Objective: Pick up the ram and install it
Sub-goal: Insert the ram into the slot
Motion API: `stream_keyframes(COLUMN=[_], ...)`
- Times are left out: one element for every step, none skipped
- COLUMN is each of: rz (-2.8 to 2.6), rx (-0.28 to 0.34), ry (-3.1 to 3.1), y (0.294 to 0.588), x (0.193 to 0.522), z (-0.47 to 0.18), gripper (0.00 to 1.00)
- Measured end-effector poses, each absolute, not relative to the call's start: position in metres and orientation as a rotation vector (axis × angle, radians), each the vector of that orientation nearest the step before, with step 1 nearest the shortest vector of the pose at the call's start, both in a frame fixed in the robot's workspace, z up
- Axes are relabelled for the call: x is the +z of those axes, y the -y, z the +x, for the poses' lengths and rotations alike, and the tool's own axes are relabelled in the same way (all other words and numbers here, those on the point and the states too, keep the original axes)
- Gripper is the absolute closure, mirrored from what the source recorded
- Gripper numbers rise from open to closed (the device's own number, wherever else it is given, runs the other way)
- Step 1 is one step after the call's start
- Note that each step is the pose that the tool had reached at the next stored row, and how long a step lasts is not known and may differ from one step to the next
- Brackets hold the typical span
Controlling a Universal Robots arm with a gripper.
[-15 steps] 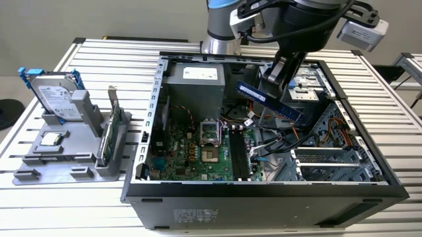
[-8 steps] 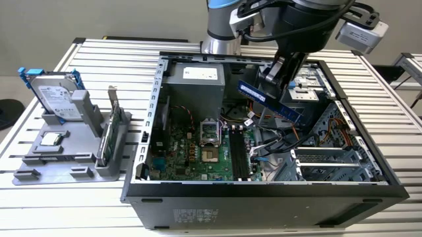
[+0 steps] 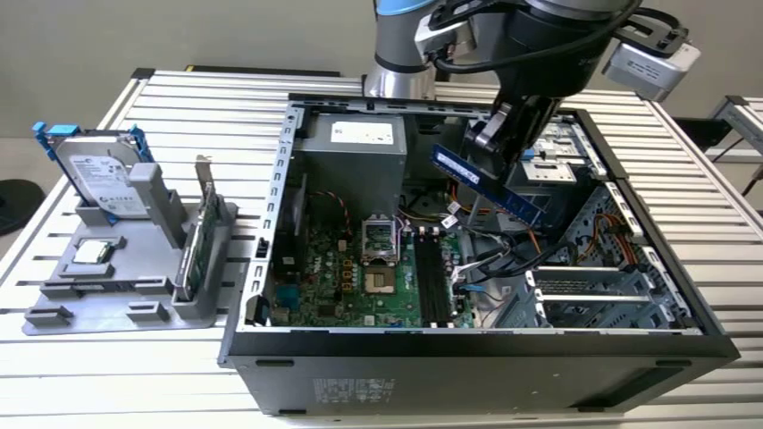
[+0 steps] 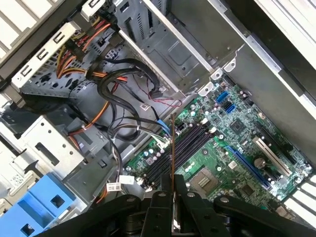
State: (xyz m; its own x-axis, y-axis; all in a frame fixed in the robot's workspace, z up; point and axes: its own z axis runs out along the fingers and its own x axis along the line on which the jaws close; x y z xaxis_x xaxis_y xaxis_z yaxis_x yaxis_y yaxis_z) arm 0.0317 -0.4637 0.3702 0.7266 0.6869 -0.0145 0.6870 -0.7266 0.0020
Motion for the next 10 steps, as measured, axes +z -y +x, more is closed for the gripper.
stream_keyframes(rz=[2.916, 2.921, 2.925, 2.929, 2.934, 2.938, 2.942, 2.946, 2.95, 2.954], rx=[-0.02, -0.02, -0.02, -0.02, -0.02, -0.02, -0.02, -0.02, -0.02, -0.02], ry=[-1.148, -1.137, -1.126, -1.115, -1.104, -1.093, -1.082, -1.07, -1.06, -1.048], y=[0.4637, 0.4637, 0.4637, 0.4637, 0.4637, 0.4637, 0.4637, 0.4637, 0.4637, 0.4637], x=[0.3701, 0.3699, 0.3698, 0.3696, 0.3695, 0.3693, 0.3692, 0.369, 0.3688, 0.3687], z=[0.0317, 0.0317, 0.0317, 0.0317, 0.0317, 0.0317, 0.0317, 0.0317, 0.0317, 0.0317], gripper=[1.0, 1.0, 1.0, 1.0, 1.0, 1.0, 1.0, 1.0, 1.0, 1.0])
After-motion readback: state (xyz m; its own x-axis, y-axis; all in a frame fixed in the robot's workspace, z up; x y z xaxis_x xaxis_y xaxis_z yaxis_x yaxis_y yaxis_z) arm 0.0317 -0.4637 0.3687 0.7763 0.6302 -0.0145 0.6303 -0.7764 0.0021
